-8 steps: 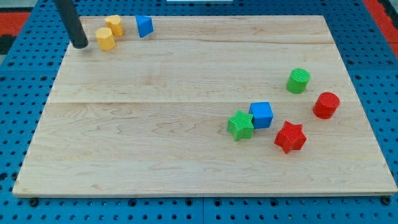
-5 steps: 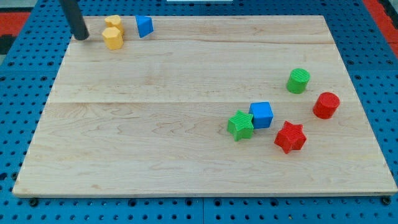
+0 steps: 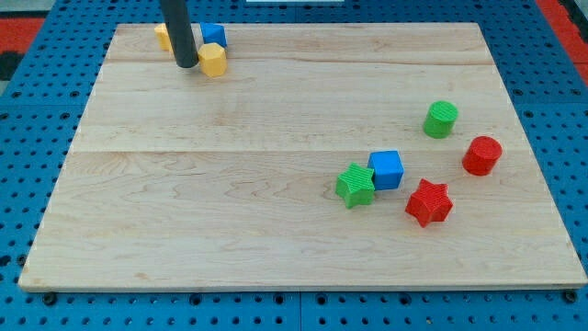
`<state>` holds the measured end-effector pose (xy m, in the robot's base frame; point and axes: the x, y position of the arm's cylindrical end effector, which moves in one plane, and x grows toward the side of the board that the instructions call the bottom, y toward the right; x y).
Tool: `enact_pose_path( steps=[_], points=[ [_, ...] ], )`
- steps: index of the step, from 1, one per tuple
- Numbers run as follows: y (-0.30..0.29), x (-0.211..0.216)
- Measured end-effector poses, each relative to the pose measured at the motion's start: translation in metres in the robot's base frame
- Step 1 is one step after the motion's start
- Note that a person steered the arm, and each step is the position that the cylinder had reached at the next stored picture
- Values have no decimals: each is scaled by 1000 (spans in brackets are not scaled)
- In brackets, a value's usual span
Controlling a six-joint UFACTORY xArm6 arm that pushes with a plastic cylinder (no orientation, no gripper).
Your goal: Put the yellow hexagon at the bottom right side of the blue triangle
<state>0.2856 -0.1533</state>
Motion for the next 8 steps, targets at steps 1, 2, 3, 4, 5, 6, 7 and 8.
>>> enact_pose_path(
  steps=[1,2,3,4,5,6,7,8],
  points=[
    [11,23],
    [65,24],
    [78,38],
    [27,16],
    [-17,-21],
    [-52,-22],
    [-46,-36],
    [7,-24]
  ],
)
